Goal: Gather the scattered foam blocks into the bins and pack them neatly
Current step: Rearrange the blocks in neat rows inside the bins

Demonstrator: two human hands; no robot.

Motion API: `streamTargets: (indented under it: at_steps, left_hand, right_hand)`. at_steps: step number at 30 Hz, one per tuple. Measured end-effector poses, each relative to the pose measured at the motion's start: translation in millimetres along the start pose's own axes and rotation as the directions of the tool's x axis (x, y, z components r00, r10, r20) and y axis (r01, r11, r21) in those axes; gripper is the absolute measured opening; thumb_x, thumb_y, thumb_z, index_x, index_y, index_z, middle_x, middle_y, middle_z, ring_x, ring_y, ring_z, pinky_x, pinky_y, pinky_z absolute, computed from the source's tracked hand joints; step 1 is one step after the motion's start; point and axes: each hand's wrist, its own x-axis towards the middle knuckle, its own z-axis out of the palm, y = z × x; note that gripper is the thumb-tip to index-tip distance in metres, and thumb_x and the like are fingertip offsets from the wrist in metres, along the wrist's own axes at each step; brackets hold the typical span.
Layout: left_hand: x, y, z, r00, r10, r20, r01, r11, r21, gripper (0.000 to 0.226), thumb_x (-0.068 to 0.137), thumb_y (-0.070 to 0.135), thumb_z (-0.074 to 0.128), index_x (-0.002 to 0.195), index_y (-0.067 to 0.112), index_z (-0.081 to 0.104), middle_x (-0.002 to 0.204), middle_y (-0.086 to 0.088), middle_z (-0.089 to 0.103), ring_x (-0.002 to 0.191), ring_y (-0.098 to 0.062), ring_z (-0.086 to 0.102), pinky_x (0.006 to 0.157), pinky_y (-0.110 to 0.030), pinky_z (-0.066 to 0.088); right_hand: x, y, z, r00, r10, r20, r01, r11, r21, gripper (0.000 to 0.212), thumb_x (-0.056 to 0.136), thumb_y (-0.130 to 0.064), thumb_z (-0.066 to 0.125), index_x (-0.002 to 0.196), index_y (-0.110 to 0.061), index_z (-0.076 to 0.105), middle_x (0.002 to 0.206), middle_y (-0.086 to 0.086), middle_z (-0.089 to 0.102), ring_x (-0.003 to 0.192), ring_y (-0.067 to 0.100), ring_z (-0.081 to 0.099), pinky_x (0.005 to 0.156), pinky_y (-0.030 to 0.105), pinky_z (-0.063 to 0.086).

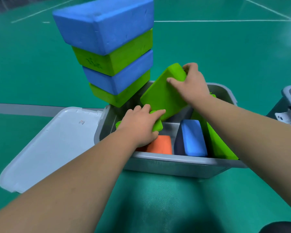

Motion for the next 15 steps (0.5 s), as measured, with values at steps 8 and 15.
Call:
streamTargets:
  at_steps: [8,15]
  left_hand:
    - [21,29,-6,0.986,0.072,0.15,-0.076,0.997,0.024,0.099,0.081,0.052,0.065,0.163,0.043,0.01,0.171,0.016,0.011,0.136,-0.033,0.04,0.106,-0.047,0.039]
    - [28,41,-6,0.983,0.043,0.179,-0.054,0.997,0.057,0.087,0.088,0.051,0.061,0.162,0.043,0.016,0.171,0.019,0.007,0.13,-0.034,0.041,0.105,-0.045,0.04]
  right_hand:
    - [-17,-4,-38,0.997,0.033,0.064,-0.026,0.993,-0.118,0.074,0.083,-0.062,0.074,0.129,-0.01,0.048,0.124,0.012,0.063,0.114,0.032,0.06,0.088,0.036,0.044]
    - [-35,-4,-48,0.927,-0.02,0.374,0.12,0.962,-0.246,0.096,0.074,-0.043,0.075,0.155,-0.022,0.028,0.136,0.017,0.057,0.117,0.036,0.06,0.097,0.038,0.049]
